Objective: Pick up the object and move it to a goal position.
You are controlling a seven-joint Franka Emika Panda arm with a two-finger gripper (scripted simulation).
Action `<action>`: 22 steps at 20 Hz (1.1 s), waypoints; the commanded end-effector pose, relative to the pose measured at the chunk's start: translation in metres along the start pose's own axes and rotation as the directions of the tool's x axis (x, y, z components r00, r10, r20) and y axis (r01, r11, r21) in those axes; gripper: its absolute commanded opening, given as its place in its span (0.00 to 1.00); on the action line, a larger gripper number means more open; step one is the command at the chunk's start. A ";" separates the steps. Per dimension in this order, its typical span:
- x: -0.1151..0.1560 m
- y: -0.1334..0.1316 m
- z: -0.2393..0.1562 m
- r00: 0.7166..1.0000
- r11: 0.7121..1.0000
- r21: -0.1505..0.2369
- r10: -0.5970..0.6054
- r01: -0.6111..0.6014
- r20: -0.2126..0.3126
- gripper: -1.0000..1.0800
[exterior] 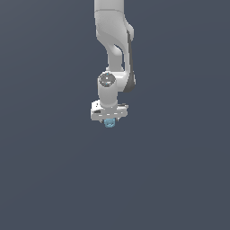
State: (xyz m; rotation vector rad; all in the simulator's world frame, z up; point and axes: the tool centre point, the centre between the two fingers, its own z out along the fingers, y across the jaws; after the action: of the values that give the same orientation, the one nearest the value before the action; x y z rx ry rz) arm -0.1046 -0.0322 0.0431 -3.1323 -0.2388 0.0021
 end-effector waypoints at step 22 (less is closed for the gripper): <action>0.015 -0.005 -0.004 1.000 1.000 -0.001 0.001 -0.001 -0.002 0.00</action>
State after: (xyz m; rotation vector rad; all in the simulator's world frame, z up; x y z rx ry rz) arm -0.0947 -0.0271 0.0443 -3.1329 -0.2371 0.0004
